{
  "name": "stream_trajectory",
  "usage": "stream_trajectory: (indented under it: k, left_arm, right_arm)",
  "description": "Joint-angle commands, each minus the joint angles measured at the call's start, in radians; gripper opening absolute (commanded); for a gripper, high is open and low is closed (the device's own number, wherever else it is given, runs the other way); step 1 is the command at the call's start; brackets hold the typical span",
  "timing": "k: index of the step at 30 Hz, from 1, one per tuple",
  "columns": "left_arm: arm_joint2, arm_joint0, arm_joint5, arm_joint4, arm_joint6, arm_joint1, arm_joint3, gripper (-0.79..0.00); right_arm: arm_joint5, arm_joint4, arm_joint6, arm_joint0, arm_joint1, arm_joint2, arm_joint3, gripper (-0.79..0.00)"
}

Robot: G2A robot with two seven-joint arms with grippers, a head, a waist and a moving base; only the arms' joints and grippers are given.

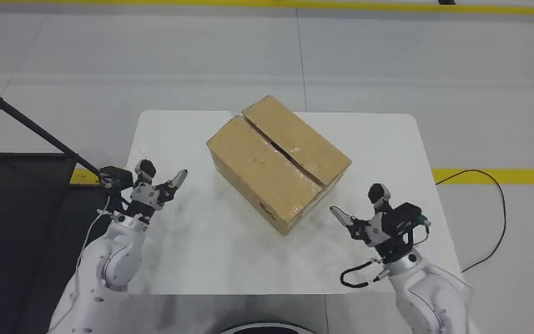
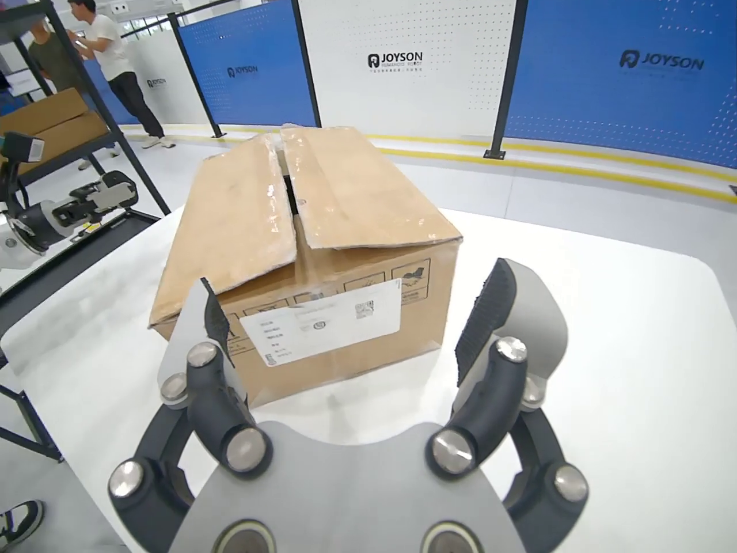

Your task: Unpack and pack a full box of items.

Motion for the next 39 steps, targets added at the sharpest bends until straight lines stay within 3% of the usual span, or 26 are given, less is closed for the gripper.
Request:
stream_trajectory:
  k: [1, 6, 11, 19, 25, 31, 39]
  left_arm:
    - [-0.003, -0.02, -0.002, -0.004, 0.0, 0.0, 0.023, 0.0]
    - [0.01, -0.082, -0.006, 0.046, 0.007, 0.002, 0.084, 0.0]
    - [0.056, -0.188, 0.009, 0.097, 0.039, -0.003, 0.175, 0.0]
    - [0.16, -0.385, 0.055, 0.19, 0.091, -0.019, 0.375, 0.0]
    - [0.244, -0.502, 0.03, 0.23, 0.104, -0.035, 0.527, 0.0]
    - [0.291, -0.558, 0.012, 0.236, 0.143, -0.047, 0.615, 0.0]
    - [0.308, -0.587, -0.015, 0.235, 0.171, -0.052, 0.663, 0.0]
  right_arm:
    - [0.006, -0.113, -0.022, -0.004, -0.001, -0.036, -0.012, 0.0]
    - [0.01, -0.207, -0.068, -0.02, -0.001, -0.078, -0.015, 0.0]
    - [0.006, -0.263, -0.087, -0.048, 0.001, -0.085, -0.02, 0.0]
    - [0.161, -0.426, -0.13, -0.118, -0.006, -0.163, -0.049, 0.0]
    - [0.305, -0.503, -0.14, -0.11, -0.019, -0.244, -0.02, 0.0]
    - [0.383, -0.566, -0.125, -0.069, -0.034, -0.327, 0.023, 0.0]
    - [0.451, -0.593, -0.075, -0.005, -0.053, -0.392, 0.093, 0.0]
